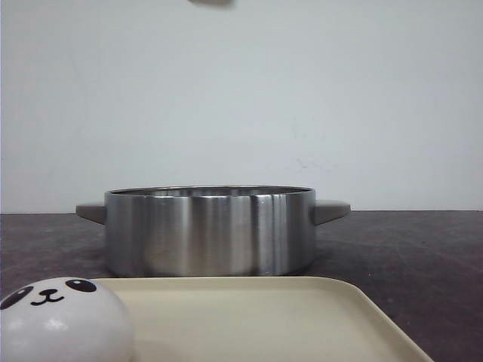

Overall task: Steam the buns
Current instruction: 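Carry the held bun with the right gripper over the pot, then lower the bun into the pot, open the right gripper and withdraw, then move the left gripper down onto the last bun on the tray, then close the left gripper on the bun and lift it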

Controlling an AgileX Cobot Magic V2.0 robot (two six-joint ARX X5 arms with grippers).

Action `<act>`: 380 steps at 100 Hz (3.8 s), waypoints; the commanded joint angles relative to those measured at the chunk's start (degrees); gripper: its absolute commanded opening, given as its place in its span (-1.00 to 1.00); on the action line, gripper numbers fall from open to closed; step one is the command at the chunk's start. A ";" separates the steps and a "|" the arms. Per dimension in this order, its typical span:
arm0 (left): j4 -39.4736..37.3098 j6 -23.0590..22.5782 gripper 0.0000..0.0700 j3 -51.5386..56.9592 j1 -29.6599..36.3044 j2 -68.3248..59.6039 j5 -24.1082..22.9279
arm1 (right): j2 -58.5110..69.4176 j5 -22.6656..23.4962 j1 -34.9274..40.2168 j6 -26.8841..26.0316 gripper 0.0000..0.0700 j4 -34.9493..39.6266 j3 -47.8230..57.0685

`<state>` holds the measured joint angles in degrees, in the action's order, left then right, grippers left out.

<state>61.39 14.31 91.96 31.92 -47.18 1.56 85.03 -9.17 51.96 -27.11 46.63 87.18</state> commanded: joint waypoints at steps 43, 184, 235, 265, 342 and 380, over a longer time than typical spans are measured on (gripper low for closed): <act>-0.70 -0.83 0.94 0.87 0.35 -0.37 -0.20 | 17.86 7.32 -9.18 6.99 -1.00 2.29 0.85; 13.18 3.61 0.94 -11.45 0.37 0.33 6.84 | 7.08 -4.37 -0.20 10.95 -0.85 9.42 21.22; -2.45 13.62 0.94 -43.87 9.42 1.68 13.81 | -15.26 -18.56 11.30 11.02 -1.00 13.35 21.22; -8.26 16.04 0.94 -46.95 19.28 -6.14 8.26 | -16.98 -21.14 11.30 9.53 -1.00 19.26 21.22; -19.08 16.35 0.55 -46.95 22.75 -32.44 7.02 | -16.96 -21.07 11.30 9.49 -1.00 19.54 21.22; -20.81 15.15 -1.00 -46.51 22.99 -30.49 6.99 | -16.96 -21.09 11.30 9.49 -1.00 19.89 21.22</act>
<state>41.04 30.41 44.82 54.15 -78.67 8.73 67.61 -30.02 62.59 -16.93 66.74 107.24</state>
